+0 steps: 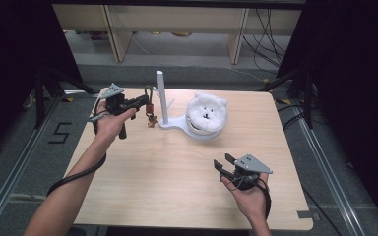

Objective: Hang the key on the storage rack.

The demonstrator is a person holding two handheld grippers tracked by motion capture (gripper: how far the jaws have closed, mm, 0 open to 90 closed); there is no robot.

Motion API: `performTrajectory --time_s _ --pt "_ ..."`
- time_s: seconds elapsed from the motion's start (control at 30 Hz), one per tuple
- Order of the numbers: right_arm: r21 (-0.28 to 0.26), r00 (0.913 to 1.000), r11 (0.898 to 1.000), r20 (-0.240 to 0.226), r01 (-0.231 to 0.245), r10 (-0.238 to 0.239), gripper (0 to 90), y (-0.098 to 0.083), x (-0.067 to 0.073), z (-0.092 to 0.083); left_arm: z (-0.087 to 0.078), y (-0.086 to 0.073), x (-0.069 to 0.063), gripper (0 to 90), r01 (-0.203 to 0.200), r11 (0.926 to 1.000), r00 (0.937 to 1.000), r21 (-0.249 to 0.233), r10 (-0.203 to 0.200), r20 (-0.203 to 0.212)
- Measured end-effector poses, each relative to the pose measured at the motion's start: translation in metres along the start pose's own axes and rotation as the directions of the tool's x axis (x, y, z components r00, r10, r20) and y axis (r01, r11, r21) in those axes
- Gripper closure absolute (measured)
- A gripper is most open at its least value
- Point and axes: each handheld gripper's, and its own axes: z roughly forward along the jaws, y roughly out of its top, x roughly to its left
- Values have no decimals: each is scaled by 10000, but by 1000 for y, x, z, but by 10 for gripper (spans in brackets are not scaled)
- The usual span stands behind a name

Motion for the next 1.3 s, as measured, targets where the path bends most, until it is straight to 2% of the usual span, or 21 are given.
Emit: performTrajectory --time_s 0.03,0.07,0.1,0.17,0.23,0.33,0.43,0.47,0.53,0.67,1.17,1.23,1.27,1.3 --pt "42 9998 9998 62 -208 207 504 0 2 -1 1 0 1 841 14 10000 10000 3 -14 -14" --pt "28 9999 10000 102 -35 35 504 0 1 0 2 0 2 841 53 10000 10000 26 -53 -32" --pt "185 9997 9996 151 -212 209 504 0 2 -2 2 0 3 842 83 10000 10000 41 -83 -44" --pt "62 9998 9999 155 104 -105 504 0 0 0 5 0 4 842 186 9998 9998 81 -186 -51" --pt "82 10000 10000 -15 14 -14 504 0 1 1 7 0 4 842 219 9996 9998 168 -219 -30" --pt "-4 9999 9999 -60 128 -128 504 -1 0 2 10 -1 5 841 303 9993 9995 206 -303 -32" --pt "10 9999 9999 -43 119 -119 503 -1 1 2 12 0 6 841 403 9990 9992 211 -402 -45" --pt "196 9999 9997 59 159 -161 503 -1 1 1 12 0 6 841 434 9988 9990 210 -433 -59" --pt "40 9999 9999 -59 139 -139 503 -2 1 3 13 1 7 841 517 9984 9987 213 -516 -56" --pt "185 10000 9998 -17 79 -79 503 -2 2 2 15 0 8 841 643 9975 9979 279 -642 -50" --pt "253 10000 9996 38 91 -92 504 -3 1 -1 23 -3 6 840 691 9969 9975 367 -685 -176" --pt "43 9997 9997 -76 233 -232 507 -3 0 1 24 -3 5 839 611 9973 9979 412 -601 -257" --pt "59 10000 10000 -79 47 -47 508 -3 1 0 25 -4 5 839 602 9973 9979 417 -591 -266" --pt "-25 9996 9996 0 293 -293 509 -3 -1 0 26 -4 5 839 571 9974 9980 443 -558 -286"
